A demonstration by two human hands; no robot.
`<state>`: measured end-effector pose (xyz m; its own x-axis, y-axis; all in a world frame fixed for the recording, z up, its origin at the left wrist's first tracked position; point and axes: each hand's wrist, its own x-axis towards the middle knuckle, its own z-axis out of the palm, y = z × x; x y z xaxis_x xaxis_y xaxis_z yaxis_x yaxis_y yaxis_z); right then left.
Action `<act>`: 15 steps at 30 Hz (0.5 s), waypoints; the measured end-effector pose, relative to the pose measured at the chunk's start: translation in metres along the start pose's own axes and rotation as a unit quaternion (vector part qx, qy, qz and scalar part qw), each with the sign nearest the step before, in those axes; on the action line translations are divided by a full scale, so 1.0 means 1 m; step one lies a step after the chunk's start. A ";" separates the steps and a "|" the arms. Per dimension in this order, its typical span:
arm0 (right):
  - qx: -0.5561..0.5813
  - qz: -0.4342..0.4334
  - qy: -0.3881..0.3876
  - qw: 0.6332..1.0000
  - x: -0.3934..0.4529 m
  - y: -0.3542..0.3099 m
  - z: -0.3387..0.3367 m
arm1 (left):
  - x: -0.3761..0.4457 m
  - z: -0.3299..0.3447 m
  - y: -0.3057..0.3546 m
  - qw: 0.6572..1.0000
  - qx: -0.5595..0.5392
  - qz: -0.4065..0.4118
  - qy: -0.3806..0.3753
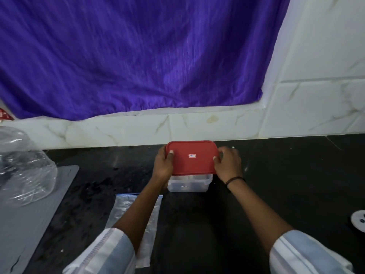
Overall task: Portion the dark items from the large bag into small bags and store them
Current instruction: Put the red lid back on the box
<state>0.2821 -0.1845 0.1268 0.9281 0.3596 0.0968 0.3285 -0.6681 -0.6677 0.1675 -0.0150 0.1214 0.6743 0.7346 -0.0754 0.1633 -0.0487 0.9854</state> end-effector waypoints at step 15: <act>-0.053 0.007 -0.084 0.995 0.017 0.013 0.042 | 0.051 -0.003 -0.046 0.929 0.354 0.065 0.080</act>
<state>0.2946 -0.1600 0.0886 0.8929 0.4483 -0.0425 0.3410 -0.7348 -0.5863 0.1925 0.0266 0.0729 0.6148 0.7800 0.1165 0.5599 -0.5358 0.6320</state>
